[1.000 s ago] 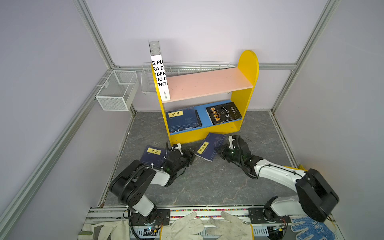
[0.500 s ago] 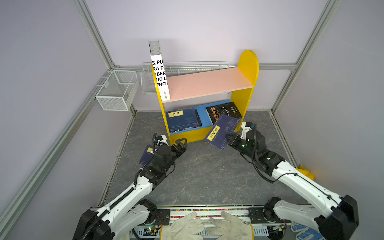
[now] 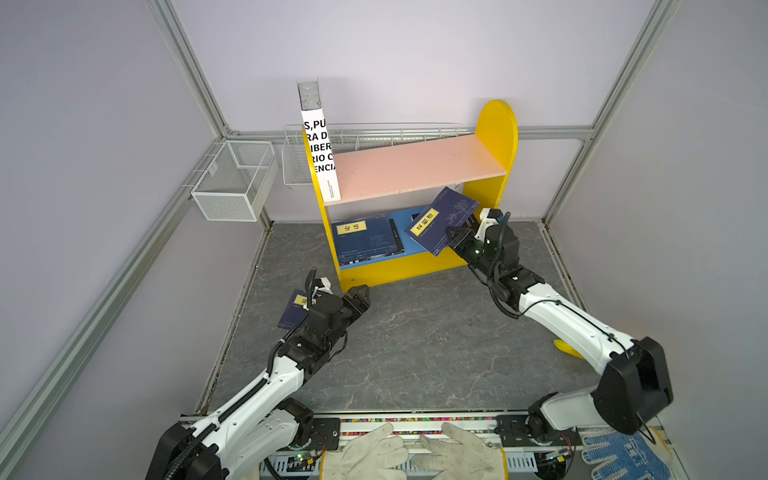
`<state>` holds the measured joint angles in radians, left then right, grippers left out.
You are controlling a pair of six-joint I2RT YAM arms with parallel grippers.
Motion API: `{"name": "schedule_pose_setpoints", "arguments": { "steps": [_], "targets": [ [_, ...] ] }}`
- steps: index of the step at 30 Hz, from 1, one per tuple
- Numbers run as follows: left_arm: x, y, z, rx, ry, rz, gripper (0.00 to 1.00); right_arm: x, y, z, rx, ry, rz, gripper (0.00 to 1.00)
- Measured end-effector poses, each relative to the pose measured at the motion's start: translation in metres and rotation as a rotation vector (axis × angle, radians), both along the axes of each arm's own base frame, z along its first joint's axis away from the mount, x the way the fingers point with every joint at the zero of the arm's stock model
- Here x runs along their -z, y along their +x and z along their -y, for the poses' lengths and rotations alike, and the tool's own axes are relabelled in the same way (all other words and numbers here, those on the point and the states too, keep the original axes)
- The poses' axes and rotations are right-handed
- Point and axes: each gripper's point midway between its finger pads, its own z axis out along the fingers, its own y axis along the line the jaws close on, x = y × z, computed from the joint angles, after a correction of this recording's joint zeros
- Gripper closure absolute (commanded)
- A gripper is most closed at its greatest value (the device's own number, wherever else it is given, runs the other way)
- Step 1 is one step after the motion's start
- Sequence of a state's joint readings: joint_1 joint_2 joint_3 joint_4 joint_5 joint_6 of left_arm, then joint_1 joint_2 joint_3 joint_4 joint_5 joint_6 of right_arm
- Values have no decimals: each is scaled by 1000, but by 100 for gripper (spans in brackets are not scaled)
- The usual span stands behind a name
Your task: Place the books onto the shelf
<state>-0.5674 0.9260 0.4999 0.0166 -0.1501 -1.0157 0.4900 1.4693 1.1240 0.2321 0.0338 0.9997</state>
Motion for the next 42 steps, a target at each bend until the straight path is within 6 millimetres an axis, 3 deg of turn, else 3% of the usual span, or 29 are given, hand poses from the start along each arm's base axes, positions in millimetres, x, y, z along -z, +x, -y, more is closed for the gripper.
{"name": "schedule_pose_setpoints", "arguments": {
  "steps": [11, 19, 33, 42],
  "targets": [
    [9, -4, -7, -16, 13, -14, 11, 3, 42, -21, 21, 123, 38, 89],
    [14, -5, -9, -23, 24, -26, 12, 47, 74, -26, 78, 193, -5, 89],
    [20, -7, -14, -38, 36, -38, 12, 84, 71, 4, 215, 90, 11, 89],
    [21, -7, -14, -39, 36, -40, 11, 78, 74, 13, 259, 65, 57, 89]
  ]
}}
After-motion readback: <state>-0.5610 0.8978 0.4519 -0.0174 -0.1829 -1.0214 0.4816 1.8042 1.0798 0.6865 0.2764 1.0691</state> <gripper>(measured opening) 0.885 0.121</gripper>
